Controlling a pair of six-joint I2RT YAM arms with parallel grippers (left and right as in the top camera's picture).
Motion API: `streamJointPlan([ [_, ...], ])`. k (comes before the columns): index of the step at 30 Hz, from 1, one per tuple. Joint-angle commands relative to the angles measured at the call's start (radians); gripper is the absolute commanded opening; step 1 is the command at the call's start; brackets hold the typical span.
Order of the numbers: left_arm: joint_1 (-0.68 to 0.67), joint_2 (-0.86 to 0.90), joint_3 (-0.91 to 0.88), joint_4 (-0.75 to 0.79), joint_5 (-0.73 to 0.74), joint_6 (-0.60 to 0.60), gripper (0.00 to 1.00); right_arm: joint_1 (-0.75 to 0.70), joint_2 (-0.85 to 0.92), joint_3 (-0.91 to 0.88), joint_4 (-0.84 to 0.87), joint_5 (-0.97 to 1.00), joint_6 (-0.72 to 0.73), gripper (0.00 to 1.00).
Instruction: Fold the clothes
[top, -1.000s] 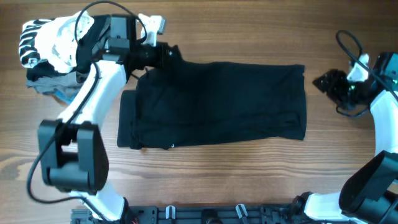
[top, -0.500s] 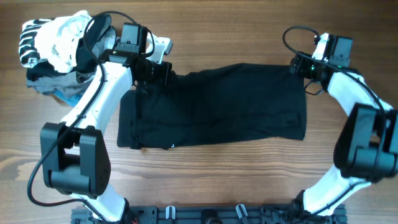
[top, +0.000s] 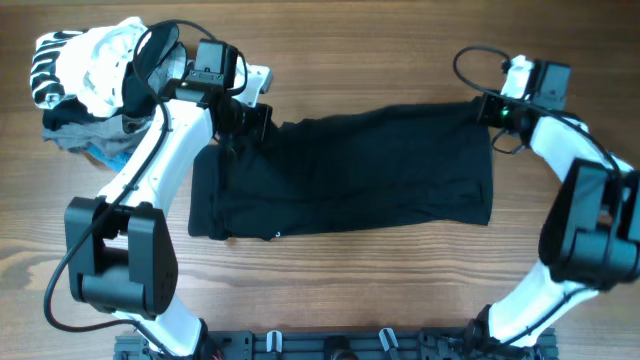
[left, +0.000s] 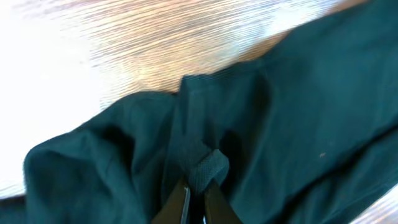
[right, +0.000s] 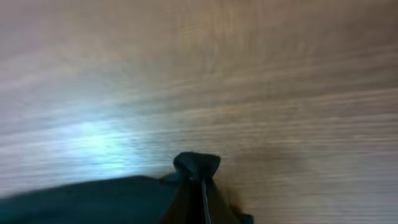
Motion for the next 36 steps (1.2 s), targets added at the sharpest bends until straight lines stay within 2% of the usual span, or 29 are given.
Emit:
streamJointPlan([
  [1, 0.016, -0.07, -0.003, -0.082, -0.094, -0.008, 0.04, -0.012, -0.093, 0.01, -0.084, 0.07, 0.082, 0.04],
  [7, 0.043, -0.09, -0.003, -0.351, -0.093, -0.02, 0.04, -0.036, -0.106, 0.01, -0.367, 0.068, 0.188, 0.04],
  [9, 0.043, -0.09, -0.003, -0.389, -0.093, -0.019, 0.08, -0.037, -0.108, 0.01, -0.448, 0.068, 0.192, 0.04],
  [13, 0.043, -0.087, -0.058, -0.386, -0.093, -0.019, 0.2, -0.037, -0.108, 0.01, -0.527, 0.066, 0.187, 0.07],
  [15, 0.043, -0.087, -0.114, -0.319, -0.093, -0.019, 0.3, -0.036, -0.108, 0.01, -0.549, 0.053, 0.19, 0.07],
  [16, 0.043, -0.087, -0.144, -0.277, -0.093, -0.019, 0.31, -0.037, -0.108, 0.01, -0.578, 0.053, 0.192, 0.07],
  [20, 0.043, -0.087, -0.163, -0.237, -0.093, -0.019, 0.3, -0.037, -0.108, 0.01, -0.645, 0.061, 0.216, 0.04],
  [21, 0.043, -0.087, -0.163, -0.238, -0.093, -0.019, 0.25, -0.037, -0.108, 0.01, -0.645, 0.065, 0.217, 0.04],
  [22, 0.044, -0.087, -0.163, -0.249, -0.094, -0.018, 0.1, -0.037, -0.108, 0.01, -0.654, 0.091, 0.227, 0.04],
  [23, 0.046, -0.087, -0.163, -0.258, -0.094, -0.018, 0.04, -0.037, -0.108, 0.01, -0.674, 0.115, 0.251, 0.04],
  [24, 0.048, -0.087, -0.163, -0.263, -0.094, -0.016, 0.04, -0.037, -0.108, 0.01, -0.699, 0.131, 0.261, 0.04],
  [26, 0.048, -0.087, -0.163, -0.264, -0.093, -0.015, 0.08, -0.037, -0.108, 0.01, -0.736, 0.185, 0.275, 0.04],
  [27, 0.048, -0.087, -0.163, -0.264, -0.093, -0.015, 0.16, -0.037, -0.108, 0.01, -0.74, 0.194, 0.284, 0.04],
  [28, 0.048, -0.087, -0.163, -0.263, -0.093, -0.015, 0.37, -0.037, -0.113, 0.011, -0.747, 0.185, 0.27, 0.04],
  [29, 0.048, -0.087, -0.163, -0.266, -0.093, -0.015, 0.36, -0.037, -0.126, 0.012, -0.753, 0.181, 0.233, 0.04],
  [30, 0.048, -0.088, -0.161, -0.275, -0.094, -0.015, 0.05, -0.037, -0.153, 0.012, -0.772, 0.182, 0.211, 0.04],
  [32, 0.048, -0.099, -0.159, -0.298, -0.093, -0.015, 0.04, -0.037, -0.199, 0.012, -0.803, 0.182, 0.205, 0.06],
  [33, 0.048, -0.106, -0.159, -0.298, -0.093, -0.015, 0.04, -0.037, -0.212, 0.012, -0.809, 0.182, 0.206, 0.17],
  [34, 0.048, -0.112, -0.159, -0.296, -0.093, -0.015, 0.05, -0.037, -0.217, 0.012, -0.809, 0.182, 0.206, 0.57],
  [35, 0.048, -0.116, -0.159, -0.294, -0.093, -0.015, 0.19, -0.038, -0.216, 0.012, -0.804, 0.187, 0.206, 0.68],
  [36, 0.048, -0.117, -0.159, -0.294, -0.093, -0.015, 0.32, -0.039, -0.216, 0.012, -0.789, 0.193, 0.207, 0.7],
])
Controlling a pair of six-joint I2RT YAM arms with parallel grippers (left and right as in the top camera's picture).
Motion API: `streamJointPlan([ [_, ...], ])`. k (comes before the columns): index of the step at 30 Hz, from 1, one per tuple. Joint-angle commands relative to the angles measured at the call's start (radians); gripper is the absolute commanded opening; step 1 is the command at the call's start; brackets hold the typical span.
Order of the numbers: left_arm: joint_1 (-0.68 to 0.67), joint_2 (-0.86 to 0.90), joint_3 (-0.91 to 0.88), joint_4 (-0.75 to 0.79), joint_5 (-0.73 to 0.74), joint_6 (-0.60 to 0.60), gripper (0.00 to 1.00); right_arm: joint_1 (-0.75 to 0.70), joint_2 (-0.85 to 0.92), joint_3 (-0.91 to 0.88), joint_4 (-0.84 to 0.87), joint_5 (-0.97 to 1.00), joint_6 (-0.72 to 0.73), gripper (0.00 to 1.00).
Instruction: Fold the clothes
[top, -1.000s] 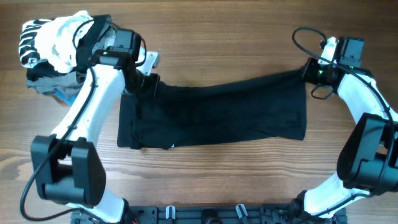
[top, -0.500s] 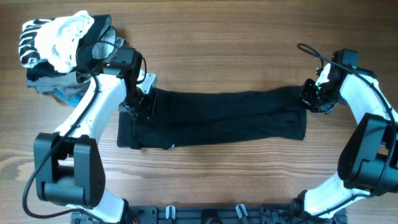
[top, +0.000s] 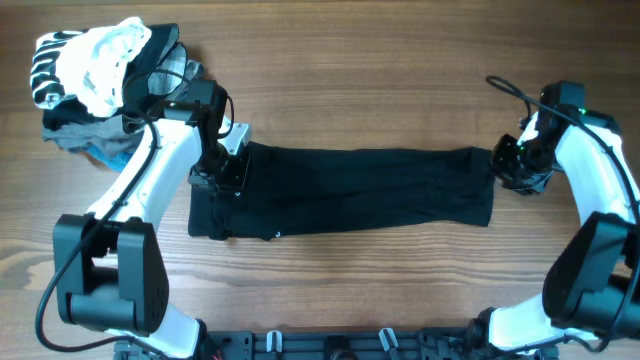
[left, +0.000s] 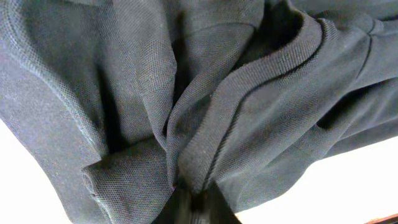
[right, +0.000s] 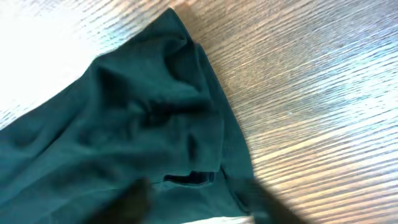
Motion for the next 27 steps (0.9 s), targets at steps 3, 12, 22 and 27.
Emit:
streamJointPlan([
  [3, 0.005, -0.039, -0.003, 0.0, 0.0, 0.003, 0.56, -0.021, -0.008, 0.005, 0.072, 0.016, -0.013, 0.86],
  [12, 0.005, -0.069, 0.089, -0.145, 0.097, 0.003, 0.7, -0.159, 0.121, -0.053, 0.085, -0.403, -0.356, 0.94],
  [22, 0.005, -0.396, 0.262, -0.259, 0.098, 0.003, 1.0, -0.1, 0.228, -0.146, 0.135, -0.577, -0.457, 0.65],
  [27, 0.005, -0.444, 0.262, -0.277, 0.097, 0.003, 1.0, -0.079, 0.227, -0.14, 0.162, -0.531, -0.383, 0.2],
])
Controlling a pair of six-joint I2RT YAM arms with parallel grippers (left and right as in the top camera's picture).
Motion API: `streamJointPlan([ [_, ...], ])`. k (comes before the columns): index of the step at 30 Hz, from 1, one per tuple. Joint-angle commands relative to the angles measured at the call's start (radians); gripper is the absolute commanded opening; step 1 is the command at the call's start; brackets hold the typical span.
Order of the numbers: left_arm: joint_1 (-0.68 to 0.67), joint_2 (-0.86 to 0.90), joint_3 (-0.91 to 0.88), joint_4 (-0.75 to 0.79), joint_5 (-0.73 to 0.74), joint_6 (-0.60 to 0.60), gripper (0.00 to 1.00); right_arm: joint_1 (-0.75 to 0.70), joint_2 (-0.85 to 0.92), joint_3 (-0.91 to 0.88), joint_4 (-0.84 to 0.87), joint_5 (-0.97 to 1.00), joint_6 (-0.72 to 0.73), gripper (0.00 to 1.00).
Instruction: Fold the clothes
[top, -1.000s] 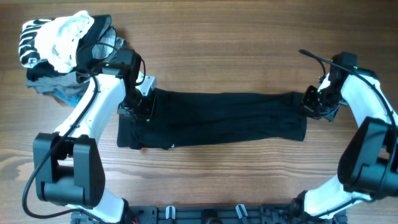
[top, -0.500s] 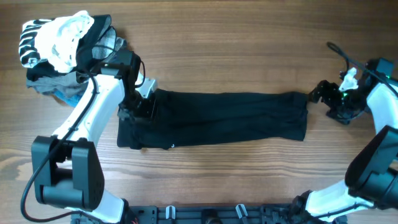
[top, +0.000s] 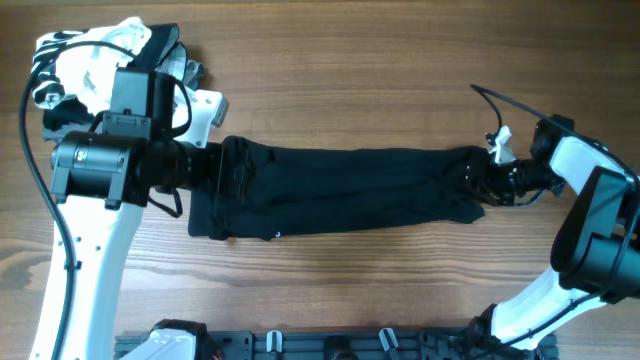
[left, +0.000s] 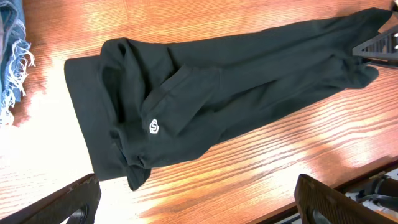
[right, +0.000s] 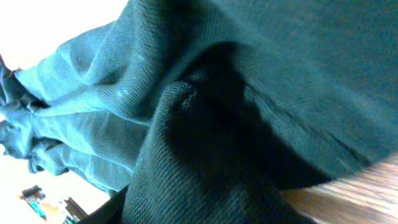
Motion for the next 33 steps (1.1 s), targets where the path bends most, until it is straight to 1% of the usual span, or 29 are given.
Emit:
streamJointPlan([
  [1, 0.005, -0.011, 0.013, -0.016, 0.016, 0.005, 1.0, 0.006, 0.025, 0.012, 0.004, 0.048, 0.084, 0.12],
  [2, 0.005, -0.011, 0.013, -0.021, 0.016, 0.005, 1.0, -0.006, 0.018, 0.05, -0.037, 0.108, 0.117, 0.04],
  [5, 0.005, -0.011, 0.013, -0.04, 0.015, 0.005, 1.0, -0.045, -0.076, 0.189, -0.165, 0.284, 0.192, 0.04],
  [7, 0.005, -0.011, 0.013, -0.044, 0.012, 0.005, 1.0, -0.051, -0.201, 0.297, -0.23, 0.411, 0.225, 0.04],
  [9, 0.005, -0.011, 0.013, -0.044, 0.013, 0.004, 1.0, -0.038, -0.315, 0.341, -0.236, 0.441, 0.27, 0.04],
  [11, 0.005, -0.015, 0.013, -0.044, 0.032, -0.003, 1.0, 0.007, -0.397, 0.341, -0.235, 0.477, 0.289, 0.04],
  [12, 0.005, -0.015, 0.013, -0.04, 0.032, -0.003, 1.0, 0.079, -0.402, 0.337, -0.246, 0.546, 0.309, 0.05],
  [13, 0.005, -0.015, 0.013, -0.04, 0.032, -0.003, 1.0, 0.132, -0.388, 0.319, -0.235, 0.562, 0.319, 0.05],
  [18, 0.005, -0.015, 0.013, -0.048, 0.032, -0.003, 1.0, 0.293, -0.286, 0.215, -0.146, 0.568, 0.42, 0.05],
  [22, 0.005, -0.015, 0.013, -0.044, 0.031, -0.003, 1.0, 0.427, -0.229, 0.206, -0.138, 0.546, 0.457, 0.05],
  [23, 0.005, -0.015, 0.013, -0.041, 0.031, -0.003, 1.0, 0.476, -0.221, 0.205, -0.125, 0.546, 0.498, 0.06],
  [24, 0.005, -0.015, 0.013, -0.039, 0.031, -0.003, 1.0, 0.501, -0.216, 0.205, -0.116, 0.546, 0.526, 0.09],
  [26, 0.005, -0.015, 0.013, -0.039, 0.031, -0.003, 1.0, 0.545, -0.199, 0.205, -0.103, 0.546, 0.584, 0.45],
  [28, 0.005, -0.015, 0.013, -0.04, 0.031, -0.003, 1.0, 0.562, -0.199, 0.206, -0.103, 0.546, 0.599, 0.51],
  [29, 0.005, -0.015, 0.013, -0.04, 0.032, -0.003, 1.0, 0.561, -0.203, 0.209, -0.104, 0.546, 0.597, 0.52],
  [32, 0.005, -0.015, 0.013, -0.039, 0.032, -0.003, 1.0, 0.537, -0.243, 0.211, -0.106, 0.546, 0.564, 0.54],
  [33, 0.005, -0.014, 0.013, -0.039, 0.032, -0.003, 1.0, 0.519, -0.255, 0.211, -0.106, 0.562, 0.538, 0.52],
])
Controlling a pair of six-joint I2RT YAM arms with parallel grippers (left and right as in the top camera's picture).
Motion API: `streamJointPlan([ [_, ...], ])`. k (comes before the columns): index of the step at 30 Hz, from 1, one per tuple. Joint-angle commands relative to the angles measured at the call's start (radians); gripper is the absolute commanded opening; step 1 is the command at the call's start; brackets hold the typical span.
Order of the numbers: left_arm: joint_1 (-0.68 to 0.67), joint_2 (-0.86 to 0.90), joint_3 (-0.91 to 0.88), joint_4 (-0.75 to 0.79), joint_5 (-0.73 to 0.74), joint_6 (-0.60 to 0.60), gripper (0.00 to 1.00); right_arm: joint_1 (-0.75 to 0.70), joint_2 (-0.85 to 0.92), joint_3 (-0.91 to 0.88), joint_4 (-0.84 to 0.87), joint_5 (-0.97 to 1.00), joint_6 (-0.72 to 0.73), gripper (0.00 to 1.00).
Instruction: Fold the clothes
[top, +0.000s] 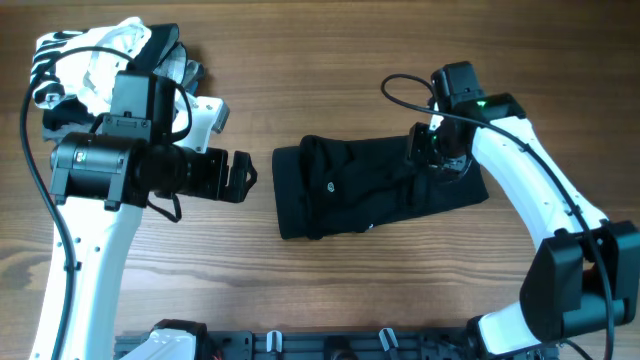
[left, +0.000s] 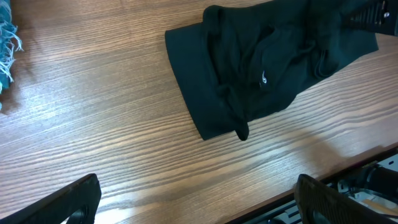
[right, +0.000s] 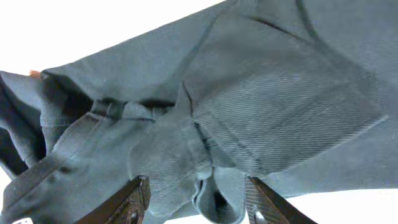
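Note:
The black garment (top: 375, 185) lies on the wooden table (top: 350, 60) as a short, rumpled, folded bundle with a small white logo on top. My right gripper (top: 425, 150) is down on its right part. In the right wrist view its fingers (right: 134, 202) stand apart, open, with bunched folds of the garment (right: 249, 106) between them. My left gripper (top: 243, 177) hovers just left of the bundle, open and holding nothing. The left wrist view looks down on the garment (left: 261, 68) from above.
A pile of other clothes (top: 90, 70), white with black stripes, grey and blue denim, sits at the far left corner under the left arm. Its blue fringe (left: 6, 43) shows at the edge of the left wrist view. A black rail runs along the table's front edge.
The garment was a long strip from left to right and is now about two thirds as long, its left edge further right. My right gripper has moved left onto it and has opened.
First both grippers were shut on the far corners of the spread garment. Then the far edge lay over the near one, making a narrow strip. After that my left gripper was open and raised while the right held the right end. Now the strip is a short bundle.

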Motion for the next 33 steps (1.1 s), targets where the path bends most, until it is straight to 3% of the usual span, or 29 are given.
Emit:
streamJointPlan([
  [1, 0.005, -0.011, 0.013, 0.003, 0.017, -0.003, 1.0, -0.047, -0.036, 0.001, 0.0, 0.069, -0.024, 0.39],
  [2, 0.005, -0.011, 0.013, 0.003, 0.023, -0.003, 1.0, -0.062, -0.034, 0.001, -0.005, 0.101, -0.018, 0.1],
  [3, 0.005, -0.011, 0.013, 0.003, 0.041, -0.003, 1.0, -0.093, -0.034, 0.001, -0.048, 0.101, -0.011, 0.04],
  [6, 0.005, -0.011, 0.013, 0.003, 0.05, -0.003, 1.0, -0.167, -0.028, -0.013, -0.116, 0.145, -0.014, 0.04],
  [11, 0.005, -0.011, 0.013, 0.034, 0.051, -0.003, 1.0, -0.174, -0.023, -0.193, 0.091, -0.011, 0.044, 0.04],
  [13, 0.005, -0.011, 0.013, 0.034, 0.05, -0.003, 1.0, -0.172, -0.023, -0.269, 0.332, -0.144, 0.062, 0.04],
  [15, 0.005, -0.011, 0.013, 0.034, 0.05, -0.003, 1.0, -0.15, -0.023, -0.33, 0.67, -0.431, 0.07, 0.04],
  [17, 0.005, -0.011, 0.013, 0.033, 0.05, -0.003, 1.0, -0.084, -0.024, -0.325, 0.806, -0.568, 0.098, 0.04],
  [20, 0.005, -0.011, 0.013, 0.034, 0.05, -0.003, 1.0, 0.034, -0.035, -0.29, 0.713, -0.554, -0.071, 0.04],
  [22, 0.005, -0.011, 0.013, 0.034, 0.05, -0.003, 1.0, 0.067, -0.071, -0.225, 0.474, -0.324, -0.19, 0.04],
  [24, 0.005, -0.011, 0.013, 0.033, 0.051, -0.003, 1.0, 0.038, -0.119, -0.203, 0.37, -0.203, -0.182, 0.04],
  [27, 0.005, -0.007, 0.012, 0.053, 0.088, -0.005, 1.0, -0.098, -0.168, -0.203, 0.332, -0.225, -0.127, 0.06],
  [33, -0.002, 0.109, -0.1, 0.177, 0.117, -0.199, 1.0, -0.093, -0.029, -0.267, 0.216, -0.233, -0.179, 0.07],
])
